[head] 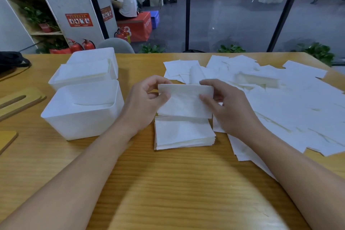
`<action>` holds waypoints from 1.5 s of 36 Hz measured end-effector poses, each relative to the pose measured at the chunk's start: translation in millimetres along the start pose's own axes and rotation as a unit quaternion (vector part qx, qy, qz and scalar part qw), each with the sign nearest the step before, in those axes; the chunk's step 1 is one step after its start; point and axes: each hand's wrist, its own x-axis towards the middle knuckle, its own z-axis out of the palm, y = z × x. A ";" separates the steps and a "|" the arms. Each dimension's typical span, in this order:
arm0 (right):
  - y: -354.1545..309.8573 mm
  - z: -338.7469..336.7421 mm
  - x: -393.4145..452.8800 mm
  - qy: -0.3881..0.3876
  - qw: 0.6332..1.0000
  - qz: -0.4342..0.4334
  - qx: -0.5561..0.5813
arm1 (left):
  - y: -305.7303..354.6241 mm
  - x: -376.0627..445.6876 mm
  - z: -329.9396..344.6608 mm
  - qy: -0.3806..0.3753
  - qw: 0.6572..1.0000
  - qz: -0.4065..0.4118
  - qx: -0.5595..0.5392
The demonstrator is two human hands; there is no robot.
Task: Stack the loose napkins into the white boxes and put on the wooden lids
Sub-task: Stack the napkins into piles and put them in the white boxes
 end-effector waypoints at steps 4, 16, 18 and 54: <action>-2.2 -2.0 -0.7 0.009 0.999 -0.005 0.044 | 4.3 -2.0 -0.9 -0.005 1.000 -0.004 0.005; -3.5 -14.6 1.5 -0.096 0.994 0.049 0.035 | 12.9 -0.4 -19.4 -0.109 0.980 -0.027 0.164; -1.9 -10.1 -0.7 -0.119 0.991 0.058 0.021 | 8.5 -1.4 -17.8 -0.126 0.968 -0.030 0.214; 34.5 7.1 10.6 -0.110 0.933 -0.038 -0.341 | -11.2 -4.4 -2.0 -0.182 0.943 0.010 0.280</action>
